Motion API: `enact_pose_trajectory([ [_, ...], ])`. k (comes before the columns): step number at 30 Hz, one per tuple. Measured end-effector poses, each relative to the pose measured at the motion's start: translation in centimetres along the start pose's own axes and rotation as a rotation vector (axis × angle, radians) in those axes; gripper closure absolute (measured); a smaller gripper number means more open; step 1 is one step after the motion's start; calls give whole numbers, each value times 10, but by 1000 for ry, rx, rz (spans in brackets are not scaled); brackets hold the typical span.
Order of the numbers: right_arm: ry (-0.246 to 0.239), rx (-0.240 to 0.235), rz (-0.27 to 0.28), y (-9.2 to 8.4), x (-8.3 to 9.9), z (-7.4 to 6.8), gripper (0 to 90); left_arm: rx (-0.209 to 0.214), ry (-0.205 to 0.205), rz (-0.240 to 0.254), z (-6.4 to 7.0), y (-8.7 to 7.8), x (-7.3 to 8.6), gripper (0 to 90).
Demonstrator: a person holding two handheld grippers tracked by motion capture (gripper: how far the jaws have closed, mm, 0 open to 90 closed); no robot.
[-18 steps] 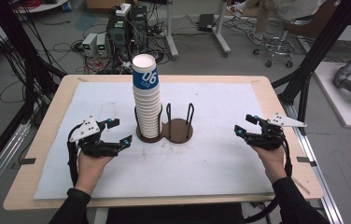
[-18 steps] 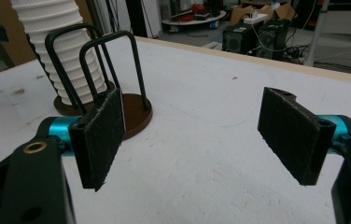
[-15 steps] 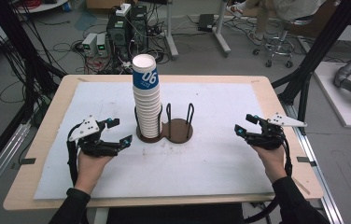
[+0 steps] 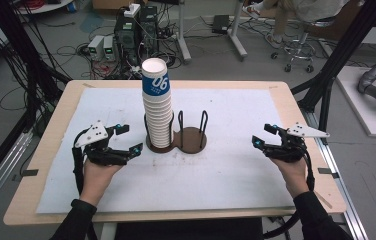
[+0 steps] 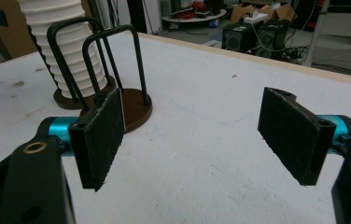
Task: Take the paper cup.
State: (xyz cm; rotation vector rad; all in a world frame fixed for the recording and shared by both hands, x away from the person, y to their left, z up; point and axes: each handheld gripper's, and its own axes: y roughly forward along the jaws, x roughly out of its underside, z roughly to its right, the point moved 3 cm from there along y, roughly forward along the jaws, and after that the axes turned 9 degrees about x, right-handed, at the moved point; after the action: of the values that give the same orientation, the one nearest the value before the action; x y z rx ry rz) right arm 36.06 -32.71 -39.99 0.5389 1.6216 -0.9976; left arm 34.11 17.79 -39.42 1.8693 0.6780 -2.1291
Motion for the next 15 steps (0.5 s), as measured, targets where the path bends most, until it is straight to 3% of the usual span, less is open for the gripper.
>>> enact_pose_trajectory([
  [15, 1, 12, -7, -2, 1, 0, 232, 3, -14, 42, -5, 5, -22, 72],
])
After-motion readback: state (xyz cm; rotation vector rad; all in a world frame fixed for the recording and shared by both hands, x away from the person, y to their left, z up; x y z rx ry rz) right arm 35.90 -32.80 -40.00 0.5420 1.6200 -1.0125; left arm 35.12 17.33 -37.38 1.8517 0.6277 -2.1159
